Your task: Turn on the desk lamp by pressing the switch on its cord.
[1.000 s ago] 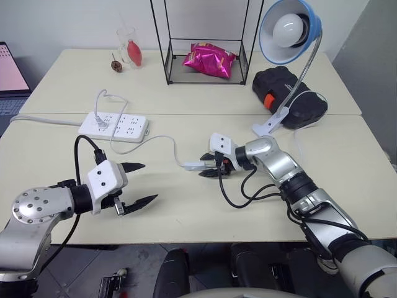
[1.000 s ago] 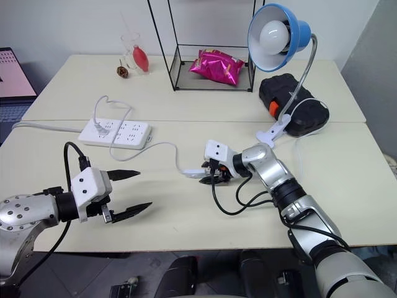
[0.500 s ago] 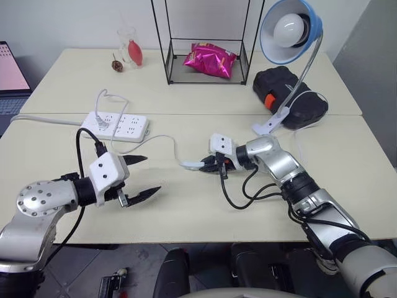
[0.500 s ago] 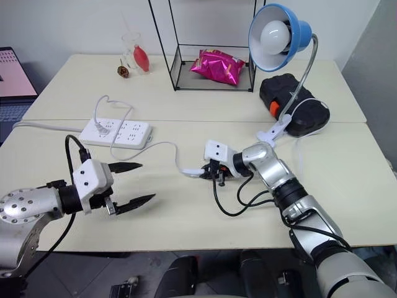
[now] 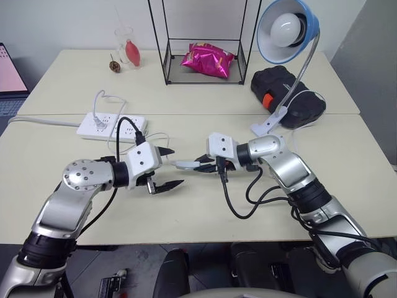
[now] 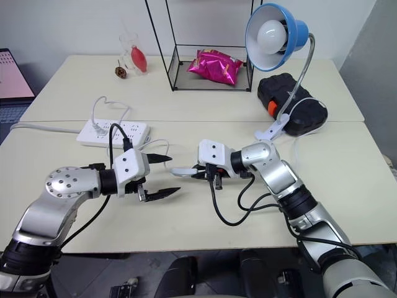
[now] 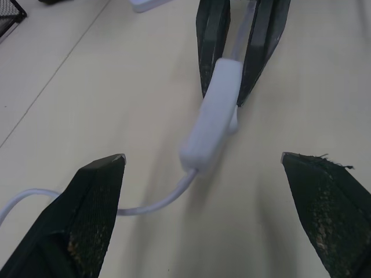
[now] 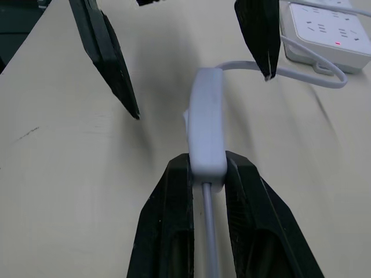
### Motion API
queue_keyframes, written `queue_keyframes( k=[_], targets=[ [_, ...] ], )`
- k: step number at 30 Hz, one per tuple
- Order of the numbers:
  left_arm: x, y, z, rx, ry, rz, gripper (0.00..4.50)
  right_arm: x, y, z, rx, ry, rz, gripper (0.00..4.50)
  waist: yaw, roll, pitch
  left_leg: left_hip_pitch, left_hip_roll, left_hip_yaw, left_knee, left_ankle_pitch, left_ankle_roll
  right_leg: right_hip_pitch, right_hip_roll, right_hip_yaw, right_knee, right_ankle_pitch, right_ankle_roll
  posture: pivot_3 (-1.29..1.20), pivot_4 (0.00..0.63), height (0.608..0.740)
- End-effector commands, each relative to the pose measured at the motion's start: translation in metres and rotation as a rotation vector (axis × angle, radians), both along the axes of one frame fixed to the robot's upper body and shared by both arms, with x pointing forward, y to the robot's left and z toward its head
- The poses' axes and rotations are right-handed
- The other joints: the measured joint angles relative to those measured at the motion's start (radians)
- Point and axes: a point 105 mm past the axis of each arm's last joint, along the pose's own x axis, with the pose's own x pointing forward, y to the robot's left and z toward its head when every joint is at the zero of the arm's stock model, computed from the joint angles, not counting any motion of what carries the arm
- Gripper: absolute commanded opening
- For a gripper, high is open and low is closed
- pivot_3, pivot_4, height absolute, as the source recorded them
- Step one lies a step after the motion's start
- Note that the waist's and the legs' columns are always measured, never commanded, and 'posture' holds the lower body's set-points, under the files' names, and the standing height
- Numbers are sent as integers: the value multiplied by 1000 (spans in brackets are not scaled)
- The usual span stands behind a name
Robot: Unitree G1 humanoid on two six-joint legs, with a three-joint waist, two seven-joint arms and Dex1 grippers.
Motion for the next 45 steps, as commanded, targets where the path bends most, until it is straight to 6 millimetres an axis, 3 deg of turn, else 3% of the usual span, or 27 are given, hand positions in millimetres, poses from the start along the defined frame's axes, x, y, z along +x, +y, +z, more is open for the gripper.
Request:
queue_keyframes(
  k=[1,15,19,30,33,45],
  targets=[
    [8,-4,8,-1,-36,-8,4500,-5,3,9,20,-39,20,391,0,0,0,0,0,0,0,0,0,0,0,0,0,0,0,0,150,740],
    [11,-15,8,-20,-16,-43,4500,-5,2,9,-7,-66,34,391,0,0,0,0,0,0,0,0,0,0,0,0,0,0,0,0,150,740],
    [13,-16,5,-2,-22,-44,3802,-6,3,9,-10,-68,42,391,0,0,0,0,0,0,0,0,0,0,0,0,0,0,0,0,150,740],
    [22,-12,6,36,-62,-25,1202,-8,2,9,-12,-71,51,391,0,0,0,0,0,-1,0,0,0,0,0,0,0,0,0,0,150,740],
    [23,-11,6,39,-68,-26,737,-8,3,9,-11,-72,53,391,0,0,0,0,0,-1,0,0,0,0,0,0,0,0,0,0,150,740],
    [19,-16,13,9,-85,-64,616,-9,5,11,-4,-72,65,391,0,0,0,0,0,-1,0,0,0,0,0,0,0,0,0,0,150,740]
  ],
)
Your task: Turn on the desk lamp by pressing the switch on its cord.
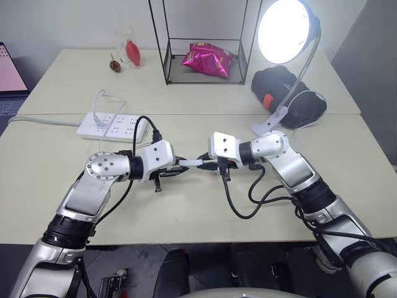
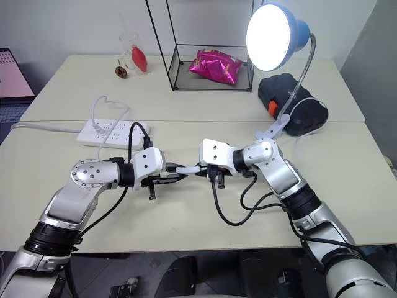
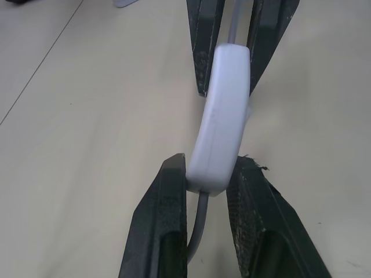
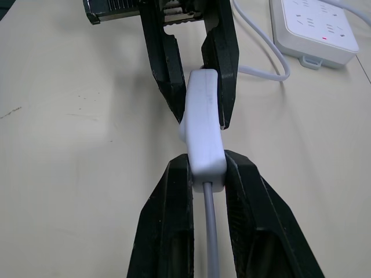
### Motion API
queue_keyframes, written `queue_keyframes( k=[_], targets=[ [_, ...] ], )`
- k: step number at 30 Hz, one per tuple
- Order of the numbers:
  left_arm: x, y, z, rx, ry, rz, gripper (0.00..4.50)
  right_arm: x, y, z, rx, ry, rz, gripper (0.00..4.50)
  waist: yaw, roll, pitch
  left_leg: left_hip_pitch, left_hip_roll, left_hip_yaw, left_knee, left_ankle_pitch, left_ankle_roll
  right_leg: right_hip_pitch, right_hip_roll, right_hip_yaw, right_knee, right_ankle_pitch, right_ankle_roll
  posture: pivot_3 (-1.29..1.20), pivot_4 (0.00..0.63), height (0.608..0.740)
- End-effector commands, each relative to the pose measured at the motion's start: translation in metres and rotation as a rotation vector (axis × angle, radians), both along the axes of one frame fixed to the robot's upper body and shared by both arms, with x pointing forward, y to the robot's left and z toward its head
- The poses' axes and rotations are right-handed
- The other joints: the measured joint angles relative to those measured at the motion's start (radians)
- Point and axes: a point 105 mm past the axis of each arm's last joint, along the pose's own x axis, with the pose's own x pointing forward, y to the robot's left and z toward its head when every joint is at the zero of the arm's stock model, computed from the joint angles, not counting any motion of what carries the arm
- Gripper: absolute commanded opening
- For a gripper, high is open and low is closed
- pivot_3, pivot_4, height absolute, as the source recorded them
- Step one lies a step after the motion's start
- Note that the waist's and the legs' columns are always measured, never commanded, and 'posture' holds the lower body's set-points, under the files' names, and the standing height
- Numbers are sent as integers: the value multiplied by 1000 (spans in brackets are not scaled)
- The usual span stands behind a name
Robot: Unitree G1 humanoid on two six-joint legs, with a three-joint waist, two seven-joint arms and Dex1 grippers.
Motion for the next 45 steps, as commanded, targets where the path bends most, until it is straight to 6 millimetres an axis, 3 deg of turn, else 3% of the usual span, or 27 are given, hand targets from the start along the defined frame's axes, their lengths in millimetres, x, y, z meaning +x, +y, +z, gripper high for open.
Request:
queue_keyframes(
  k=[1,3,12,18,25,32,33,37,42,45],
  targets=[
    [4,-2,24,-47,-85,-7,616,-11,9,8,30,-10,69,391,0,0,0,0,0,0,0,0,0,0,0,0,0,0,0,0,150,740],
    [3,-3,25,-54,-94,-17,1315,-11,9,8,30,-11,70,391,0,0,0,0,0,0,0,0,0,0,0,0,0,0,0,0,150,740],
    [-6,1,20,-8,-119,-73,3248,-6,8,7,18,-12,66,391,0,0,0,0,0,0,0,0,0,0,0,0,0,0,0,0,150,740],
    [-22,20,20,7,-98,-43,3256,11,6,-2,0,4,24,391,-7,0,0,0,1,0,0,0,0,0,0,0,0,0,-1,0,150,740],
    [-35,60,22,8,-81,123,3256,34,11,-16,-19,0,-9,391,-5,0,0,1,1,0,0,0,0,0,0,0,0,0,-1,0,150,740],
    [-47,64,15,-10,-71,170,3256,42,14,-26,-25,33,-25,391,-1,0,0,0,0,0,-1,0,0,0,0,0,0,1,-2,0,150,740],
    [-48,63,15,-16,-70,171,3256,41,13,-27,-26,41,-19,1096,0,0,0,0,0,1,0,0,0,0,-1,0,0,1,-2,0,150,740],
    [-45,59,23,-87,-111,193,3256,41,6,-24,-19,38,-4,2017,0,0,0,1,0,0,0,0,0,0,-1,0,0,1,-3,0,150,740],
    [-43,65,27,-117,-83,243,3256,39,-13,0,42,5,-12,3298,0,0,0,0,0,0,0,0,0,0,-1,0,0,2,-4,0,150,740],
    [-43,71,26,-76,-86,280,3256,27,-29,22,97,-46,11,4057,1,0,0,0,0,0,0,0,0,0,-1,0,0,2,-4,0,150,740]
  ],
)
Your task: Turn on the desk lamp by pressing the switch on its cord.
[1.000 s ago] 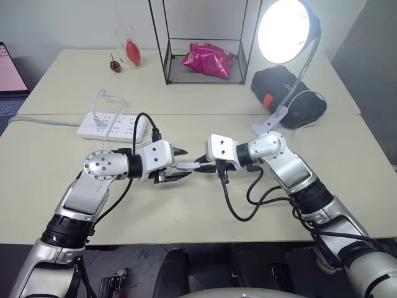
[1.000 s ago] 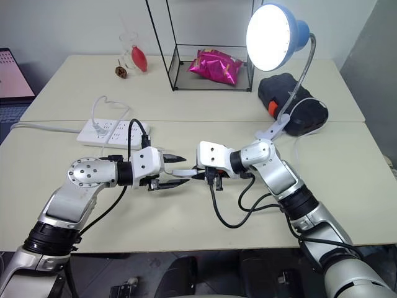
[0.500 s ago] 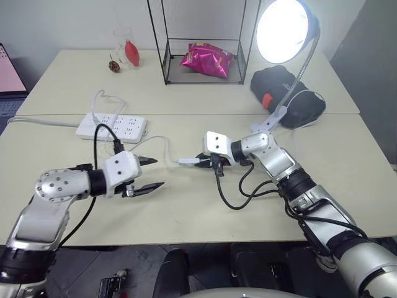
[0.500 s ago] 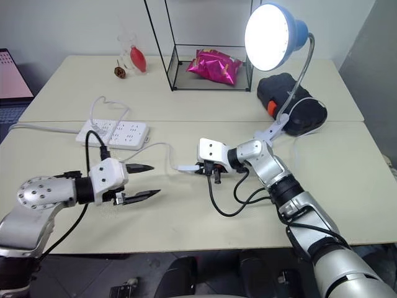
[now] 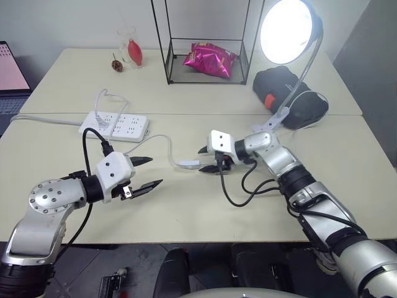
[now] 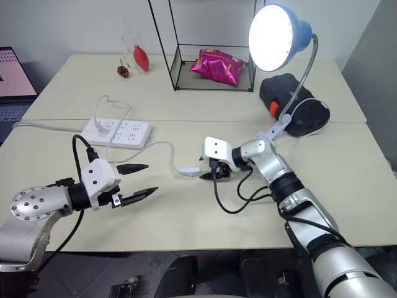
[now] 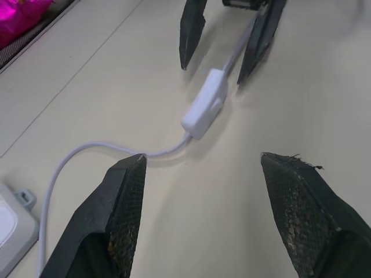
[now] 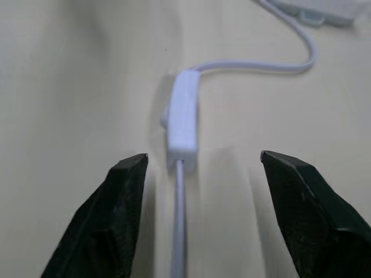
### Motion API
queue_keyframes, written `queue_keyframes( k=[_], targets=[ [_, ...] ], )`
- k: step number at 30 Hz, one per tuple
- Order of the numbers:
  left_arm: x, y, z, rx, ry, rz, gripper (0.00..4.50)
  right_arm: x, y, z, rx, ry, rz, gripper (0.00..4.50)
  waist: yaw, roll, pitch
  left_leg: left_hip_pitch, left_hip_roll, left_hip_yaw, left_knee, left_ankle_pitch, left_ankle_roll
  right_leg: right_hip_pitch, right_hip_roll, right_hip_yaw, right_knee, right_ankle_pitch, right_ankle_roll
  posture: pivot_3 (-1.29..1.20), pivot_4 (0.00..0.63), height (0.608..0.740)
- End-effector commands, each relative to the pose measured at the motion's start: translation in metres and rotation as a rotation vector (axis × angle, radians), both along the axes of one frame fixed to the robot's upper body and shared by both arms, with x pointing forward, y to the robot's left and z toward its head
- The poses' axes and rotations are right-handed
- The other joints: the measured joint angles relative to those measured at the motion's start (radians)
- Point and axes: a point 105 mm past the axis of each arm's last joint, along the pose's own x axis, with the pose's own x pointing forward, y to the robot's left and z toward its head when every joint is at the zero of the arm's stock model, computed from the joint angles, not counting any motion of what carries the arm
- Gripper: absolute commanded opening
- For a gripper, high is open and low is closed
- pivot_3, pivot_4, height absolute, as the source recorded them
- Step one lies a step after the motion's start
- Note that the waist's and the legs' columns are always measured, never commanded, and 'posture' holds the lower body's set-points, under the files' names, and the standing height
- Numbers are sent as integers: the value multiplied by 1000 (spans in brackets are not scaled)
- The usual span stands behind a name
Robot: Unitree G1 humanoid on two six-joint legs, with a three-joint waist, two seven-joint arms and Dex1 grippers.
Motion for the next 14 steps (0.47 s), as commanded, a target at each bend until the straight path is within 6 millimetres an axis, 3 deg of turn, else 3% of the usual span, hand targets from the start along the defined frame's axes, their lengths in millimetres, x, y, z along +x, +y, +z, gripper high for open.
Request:
queue_keyframes(
  k=[1,8,14],
  targets=[
    [-1,6,12,41,-32,43,3256,-20,-14,38,109,-61,52,4319,0,0,0,0,0,0,0,0,0,0,0,0,0,0,0,0,150,740],
    [-12,14,23,37,7,45,3256,-65,-65,52,80,-49,54,4319,2,0,0,0,0,-1,-1,0,0,0,0,0,-1,-3,4,0,150,740],
    [-13,20,33,33,4,57,3256,-79,-70,62,112,-35,14,4319,-6,0,0,2,1,1,0,0,0,0,1,1,0,-2,4,0,150,740]
  ],
)
